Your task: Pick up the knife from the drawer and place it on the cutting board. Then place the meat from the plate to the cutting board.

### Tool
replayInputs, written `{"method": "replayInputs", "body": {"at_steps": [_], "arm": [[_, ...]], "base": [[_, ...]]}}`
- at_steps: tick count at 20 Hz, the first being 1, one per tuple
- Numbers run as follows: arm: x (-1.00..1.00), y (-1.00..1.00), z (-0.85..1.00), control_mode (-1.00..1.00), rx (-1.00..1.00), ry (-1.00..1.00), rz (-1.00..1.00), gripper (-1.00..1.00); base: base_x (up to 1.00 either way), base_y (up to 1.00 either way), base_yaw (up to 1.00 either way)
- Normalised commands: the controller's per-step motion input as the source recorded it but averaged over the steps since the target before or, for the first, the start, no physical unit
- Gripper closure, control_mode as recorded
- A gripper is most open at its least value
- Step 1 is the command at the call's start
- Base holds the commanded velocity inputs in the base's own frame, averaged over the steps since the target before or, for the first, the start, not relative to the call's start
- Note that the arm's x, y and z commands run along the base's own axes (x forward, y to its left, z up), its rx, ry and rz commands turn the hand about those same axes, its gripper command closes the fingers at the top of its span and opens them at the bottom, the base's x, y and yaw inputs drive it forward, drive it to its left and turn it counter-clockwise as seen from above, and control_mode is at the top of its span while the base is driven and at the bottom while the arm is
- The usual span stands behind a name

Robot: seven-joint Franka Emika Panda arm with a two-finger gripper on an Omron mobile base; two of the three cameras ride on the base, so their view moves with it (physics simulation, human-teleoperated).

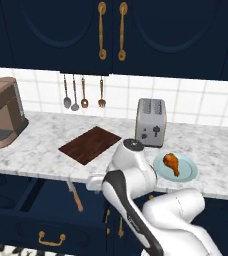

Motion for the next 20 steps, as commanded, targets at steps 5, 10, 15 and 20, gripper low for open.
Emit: {"method": "replayInputs", "body": {"at_steps": [5,10,15,20], "arm": [[0.03,0.57,-0.21,-1.0,-0.08,0.09,0.0,-1.0],[0.01,0.27,-0.35,-1.0,-0.02,0.1,-0.01,-1.0],[0.15,0.01,-0.3,-1.0,0.0,0.01,-0.09,-1.0],[0.07,0.29,-0.46,-1.0,0.0,0.11,-0.11,-1.0]], "base": [[0.0,0.0,0.0],[0.0,0.0,0.0],[0.0,0.0,0.0],[0.0,0.0,0.0]]}}
